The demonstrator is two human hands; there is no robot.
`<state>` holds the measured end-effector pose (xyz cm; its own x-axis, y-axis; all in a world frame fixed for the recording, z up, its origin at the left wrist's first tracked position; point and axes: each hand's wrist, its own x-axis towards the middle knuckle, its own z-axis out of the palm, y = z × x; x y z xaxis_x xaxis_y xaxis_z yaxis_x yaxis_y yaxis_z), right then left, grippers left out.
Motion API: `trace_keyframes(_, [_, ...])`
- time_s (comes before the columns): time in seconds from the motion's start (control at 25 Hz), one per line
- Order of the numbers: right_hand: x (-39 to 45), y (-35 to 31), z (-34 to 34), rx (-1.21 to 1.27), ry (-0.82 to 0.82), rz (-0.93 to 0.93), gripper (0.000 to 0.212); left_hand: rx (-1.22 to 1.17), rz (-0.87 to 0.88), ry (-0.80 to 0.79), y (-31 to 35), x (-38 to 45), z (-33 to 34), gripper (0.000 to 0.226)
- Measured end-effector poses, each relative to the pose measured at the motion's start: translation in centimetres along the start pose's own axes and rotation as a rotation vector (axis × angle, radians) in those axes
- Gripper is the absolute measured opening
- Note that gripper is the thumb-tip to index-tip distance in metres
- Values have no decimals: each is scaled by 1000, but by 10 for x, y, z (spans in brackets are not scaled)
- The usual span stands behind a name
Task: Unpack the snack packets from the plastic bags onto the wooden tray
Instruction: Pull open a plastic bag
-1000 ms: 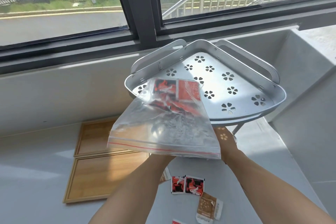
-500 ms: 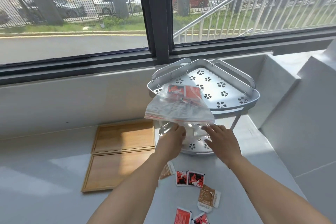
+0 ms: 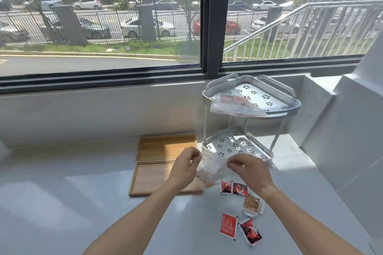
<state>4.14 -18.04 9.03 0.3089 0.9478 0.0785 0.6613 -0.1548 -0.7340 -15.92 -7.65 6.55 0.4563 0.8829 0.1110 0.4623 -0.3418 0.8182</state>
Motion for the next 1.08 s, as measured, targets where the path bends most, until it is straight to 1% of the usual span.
trace_keyframes(0.08, [-23,-20,18,89,-31,-18,8,-62,-51,10,-15,-34,-20,9])
trace_keyframes(0.24, [-72,-48,61,135,-102,-116,20,-142,-196,6,-47,-111,-55,11])
trace_keyframes(0.36, [-103,-61,92,129,-172,-115,20,-138,-265,5,-65,-157,-69,15])
trace_keyframes(0.48, [-130,-71,118,96,-203,-116,21,-142,-335,30,-80,-188,-75,11])
trace_keyframes(0.64, [-159,-79,139,46,-156,-137,20,-134,-397,104,-82,-211,-72,11])
trace_keyframes(0.76, [-176,-84,150,-50,-39,-206,19,-178,-518,213,-72,-228,-73,4])
trace_keyframes(0.8, [-180,-85,152,-79,-1,-227,19,-227,-571,206,-68,-235,-74,3])
trace_keyframes(0.84, [-183,-86,155,-104,30,-249,20,-284,-612,161,-63,-240,-75,12])
trace_keyframes(0.92, [-190,-88,161,-144,61,-297,21,-385,-633,6,-50,-246,-76,28])
trace_keyframes(0.96, [-194,-89,164,-160,64,-319,22,-410,-634,-47,-43,-247,-75,33])
trace_keyframes(1.0, [-197,-90,168,-173,63,-338,23,-413,-642,-61,-38,-248,-73,36])
trace_keyframes(1.08, [-201,-91,171,-175,46,-340,25,-385,-668,-20,-31,-248,-70,35])
